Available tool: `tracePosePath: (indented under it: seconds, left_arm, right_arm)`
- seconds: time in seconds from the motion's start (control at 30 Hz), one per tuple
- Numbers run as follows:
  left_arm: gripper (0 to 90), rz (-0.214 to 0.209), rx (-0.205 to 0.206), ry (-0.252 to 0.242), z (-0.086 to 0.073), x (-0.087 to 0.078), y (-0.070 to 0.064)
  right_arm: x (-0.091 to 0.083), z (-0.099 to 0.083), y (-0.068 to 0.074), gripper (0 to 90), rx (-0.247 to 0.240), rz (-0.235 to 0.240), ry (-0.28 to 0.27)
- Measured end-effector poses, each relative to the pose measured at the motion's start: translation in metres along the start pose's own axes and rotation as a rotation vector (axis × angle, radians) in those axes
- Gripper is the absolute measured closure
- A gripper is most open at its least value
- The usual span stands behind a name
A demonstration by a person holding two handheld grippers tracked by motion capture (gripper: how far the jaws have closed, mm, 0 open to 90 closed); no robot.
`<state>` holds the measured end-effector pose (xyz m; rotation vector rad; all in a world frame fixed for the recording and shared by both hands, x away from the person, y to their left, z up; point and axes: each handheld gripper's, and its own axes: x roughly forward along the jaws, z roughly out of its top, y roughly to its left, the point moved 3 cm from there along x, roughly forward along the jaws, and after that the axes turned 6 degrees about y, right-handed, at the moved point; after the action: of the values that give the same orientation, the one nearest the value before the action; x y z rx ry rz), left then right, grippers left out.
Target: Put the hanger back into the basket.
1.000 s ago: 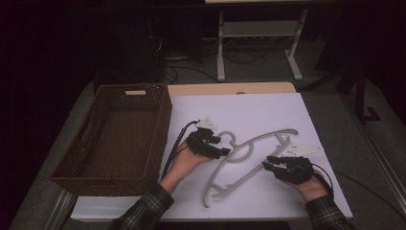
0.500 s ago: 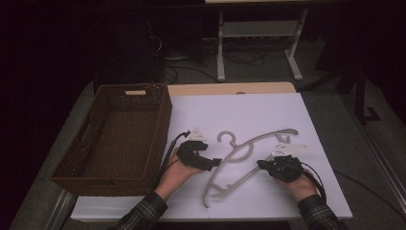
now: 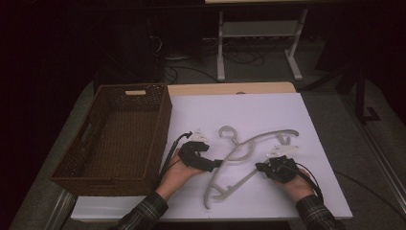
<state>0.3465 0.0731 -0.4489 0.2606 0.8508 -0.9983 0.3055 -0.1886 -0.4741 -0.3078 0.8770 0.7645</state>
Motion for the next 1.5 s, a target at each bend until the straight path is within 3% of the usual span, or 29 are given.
tracePosePath:
  seconds: [0.33,0.87,1.13,1.23,1.4,1.47,1.5]
  left_arm:
    - [24.9,-0.063,0.025,0.041,0.002,0.024,-0.011]
    - [58.2,-0.143,0.011,0.074,0.003,0.041,-0.014]
    - [71.7,-0.174,-0.018,0.032,0.008,0.036,-0.014]
    - [72.8,-0.166,-0.024,0.032,0.009,0.036,-0.014]
    - [77.7,-0.135,-0.055,-0.020,0.013,0.030,-0.010]
    - [81.4,-0.086,-0.034,-0.010,0.014,0.028,-0.008]
    - [82.1,-0.081,-0.020,-0.007,0.014,0.027,-0.009]
  right_arm:
    - [0.000,0.000,0.001,89.8,-0.004,-0.009,0.001]
    - [0.000,0.000,0.001,89.9,-0.009,-0.013,-0.001]
    - [0.000,-0.001,0.001,89.8,-0.012,-0.015,0.002]
    - [0.000,-0.001,0.002,89.8,-0.012,-0.017,0.007]
    - [0.001,-0.002,0.002,89.7,-0.022,-0.019,0.021]
    - [-0.002,-0.001,0.002,89.6,-0.024,-0.016,0.004]
    - [-0.005,0.000,0.003,89.5,-0.023,-0.014,-0.013]
